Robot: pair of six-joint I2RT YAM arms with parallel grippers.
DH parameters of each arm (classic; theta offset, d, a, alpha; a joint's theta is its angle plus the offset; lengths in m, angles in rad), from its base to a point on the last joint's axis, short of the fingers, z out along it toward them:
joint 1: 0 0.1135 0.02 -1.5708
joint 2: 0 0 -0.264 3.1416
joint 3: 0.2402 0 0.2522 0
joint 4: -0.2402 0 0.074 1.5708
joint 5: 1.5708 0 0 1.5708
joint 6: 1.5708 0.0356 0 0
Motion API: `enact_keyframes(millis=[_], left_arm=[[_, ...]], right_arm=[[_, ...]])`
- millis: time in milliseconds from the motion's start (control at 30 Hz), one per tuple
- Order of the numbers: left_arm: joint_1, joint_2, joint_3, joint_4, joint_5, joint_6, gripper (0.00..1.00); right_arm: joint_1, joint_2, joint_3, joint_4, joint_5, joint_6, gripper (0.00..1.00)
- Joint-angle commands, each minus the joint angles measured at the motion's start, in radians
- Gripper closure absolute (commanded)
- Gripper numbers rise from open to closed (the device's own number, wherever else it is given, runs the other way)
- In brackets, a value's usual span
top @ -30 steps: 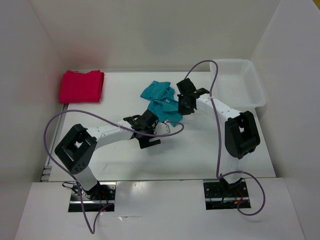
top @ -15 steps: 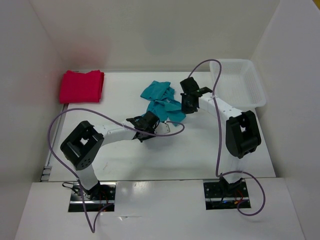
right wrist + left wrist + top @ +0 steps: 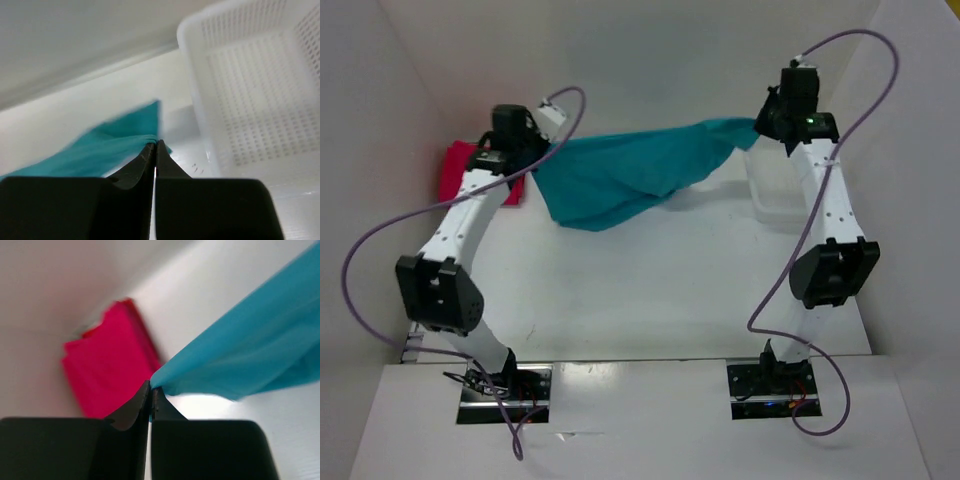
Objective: Fold and stack the t-shirts
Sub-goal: Flatten out the tshirt
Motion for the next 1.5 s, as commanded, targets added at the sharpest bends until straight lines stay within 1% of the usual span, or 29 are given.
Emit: enact_keyframes(millis=[0,167,200,300,333,367,433,467,500,533,567,600,633,667,700,733,767,800,867,900,1000,1100,1233,1267,1300,1367,1400,1433,1467], left_arm=[[0.011,-0.157,0.069,-0.133,0.012,0.074,1.00],[0.029,-0.338,-0.067,-0.234,-0.056,0.112,1.00],[0.042,-0.363,-0.117,-0.250,-0.056,0.112,1.00],[0.120,-0.439,-0.161,-0.329,-0.016,0.112,1.00],[0.158,-0.459,-0.172,-0.362,0.005,0.103,1.00],[0.174,-0.460,-0.172,-0.362,0.043,0.103,1.00],[0.184,-0.446,-0.201,-0.342,0.055,0.103,1.00],[0.184,-0.426,-0.211,-0.328,0.068,0.103,1.00],[0.184,-0.394,-0.202,-0.319,0.068,0.103,1.00],[0.184,-0.301,-0.175,-0.310,0.068,0.093,1.00],[0.194,-0.244,-0.129,-0.310,0.091,0.082,1.00],[0.194,-0.182,0.016,-0.310,0.110,0.053,1.00],[0.204,-0.050,0.111,-0.339,0.131,0.036,1.00],[0.204,0.021,0.218,-0.363,0.150,0.020,1.00],[0.204,0.089,0.333,-0.389,0.160,-0.007,1.00],[0.204,0.213,0.568,-0.427,0.160,-0.018,1.00],[0.204,0.262,0.680,-0.440,0.160,-0.018,1.00],[0.204,0.340,0.781,-0.440,0.121,-0.044,1.00],[0.195,0.376,0.981,-0.414,0.075,-0.073,1.00],[0.195,0.377,1.009,-0.368,0.012,-0.093,1.00],[0.195,0.325,1.052,-0.340,-0.036,-0.131,1.00],[0.195,0.254,1.039,-0.331,0.001,-0.132,1.00],[0.175,0.154,0.838,-0.331,0.090,-0.081,1.00],[0.175,0.128,0.680,-0.319,0.102,-0.054,1.00],[0.166,0.070,0.593,-0.284,0.113,-0.037,1.00],[0.142,0.009,0.421,-0.242,0.099,0.005,1.00],[0.132,-0.055,0.249,-0.195,0.084,0.057,1.00],[0.123,-0.083,0.168,-0.172,0.067,0.080,1.00],[0.114,-0.131,0.098,-0.156,0.038,0.117,1.00]], right_arm=[[0.008,-0.099,0.082,-0.068,0.033,-0.038,1.00],[0.008,-0.321,-0.129,-0.069,0.054,-0.038,1.00],[0.008,-0.405,-0.203,-0.081,0.081,-0.038,1.00],[0.008,-0.533,-0.281,-0.143,0.073,-0.018,1.00],[0.008,-0.543,-0.282,-0.161,0.073,-0.008,1.00],[0.008,-0.543,-0.291,-0.173,0.060,-0.008,1.00],[0.008,-0.523,-0.308,-0.160,0.025,-0.008,1.00],[0.008,-0.494,-0.298,-0.148,0.014,-0.008,1.00],[0.008,-0.401,-0.268,-0.148,-0.001,-0.008,1.00],[0.008,-0.335,-0.222,-0.148,-0.036,-0.017,1.00],[0.008,-0.260,-0.074,-0.157,-0.049,-0.017,1.00],[0.008,-0.172,0.030,-0.208,-0.059,-0.029,1.00],[0.017,0.023,0.156,-0.248,-0.068,-0.029,1.00],[0.017,0.128,0.449,-0.291,-0.069,-0.029,1.00],[0.017,0.202,0.532,-0.278,-0.059,-0.009,1.00],[0.017,0.288,0.586,-0.260,-0.072,0.000,1.00],[0.008,0.327,0.725,-0.260,-0.063,0.017,1.00],[0.008,0.347,0.767,-0.247,-0.043,0.027,1.00],[-0.012,0.335,0.801,-0.218,-0.027,0.015,1.00],[-0.024,0.313,0.801,-0.206,-0.027,0.015,1.00],[-0.079,0.206,0.786,-0.197,-0.061,0.000,1.00],[-0.089,0.091,0.691,-0.175,-0.088,-0.018,1.00],[-0.070,0.000,0.561,-0.175,-0.113,-0.018,1.00],[-0.057,-0.018,0.491,-0.187,-0.093,-0.018,1.00],[-0.043,-0.065,0.446,-0.187,-0.069,-0.028,1.00],[0.003,-0.122,0.271,-0.187,-0.009,-0.028,1.00],[0.018,-0.188,0.205,-0.178,0.014,-0.028,1.00],[0.043,-0.219,0.064,-0.168,0.045,-0.028,1.00],[0.043,-0.245,0.000,-0.183,0.045,-0.002,1.00]])
